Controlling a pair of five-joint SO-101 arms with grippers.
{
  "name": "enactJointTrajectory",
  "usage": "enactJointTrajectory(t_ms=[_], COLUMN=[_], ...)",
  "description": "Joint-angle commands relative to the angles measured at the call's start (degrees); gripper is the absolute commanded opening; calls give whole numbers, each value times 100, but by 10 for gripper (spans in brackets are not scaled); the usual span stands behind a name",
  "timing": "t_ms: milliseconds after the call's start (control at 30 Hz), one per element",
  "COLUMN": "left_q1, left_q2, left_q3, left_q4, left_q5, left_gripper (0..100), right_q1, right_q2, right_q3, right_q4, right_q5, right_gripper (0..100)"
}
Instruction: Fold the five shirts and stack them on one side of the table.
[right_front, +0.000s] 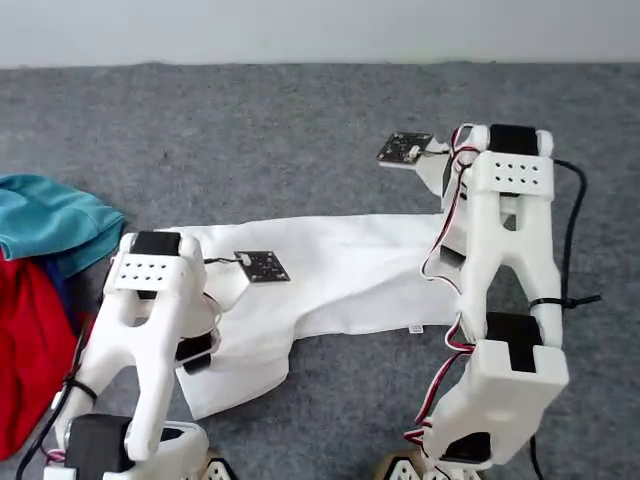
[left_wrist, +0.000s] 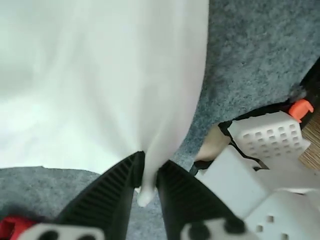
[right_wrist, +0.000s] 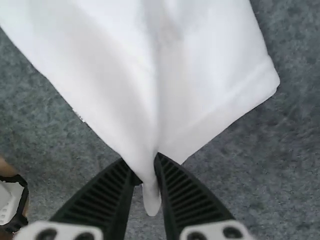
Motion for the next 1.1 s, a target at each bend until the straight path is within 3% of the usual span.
enactJointTrajectory(t_ms=[0,367,600,667,833,1067], left_q1=[0,-26,-246,-299,-571,-958], left_q2=[-185,-141,-158,-185,-185,-185], left_q3=[-154,479,488,488,163,-303], left_q4=[167,158,149,149,132,149], left_q5=[-44,-659,-659,-659,-642,-633], left_gripper=[15,15,21,58,138,141], right_q1=[40,4,-13,13,66,66], right_q2=[22,945,1156,1147,1033,251], right_q3=[-246,-237,-237,-237,-237,-237], right_q4=[207,215,224,233,268,268], right_q5=[53,35,35,44,26,35], right_gripper=[9,9,13,56,281,284])
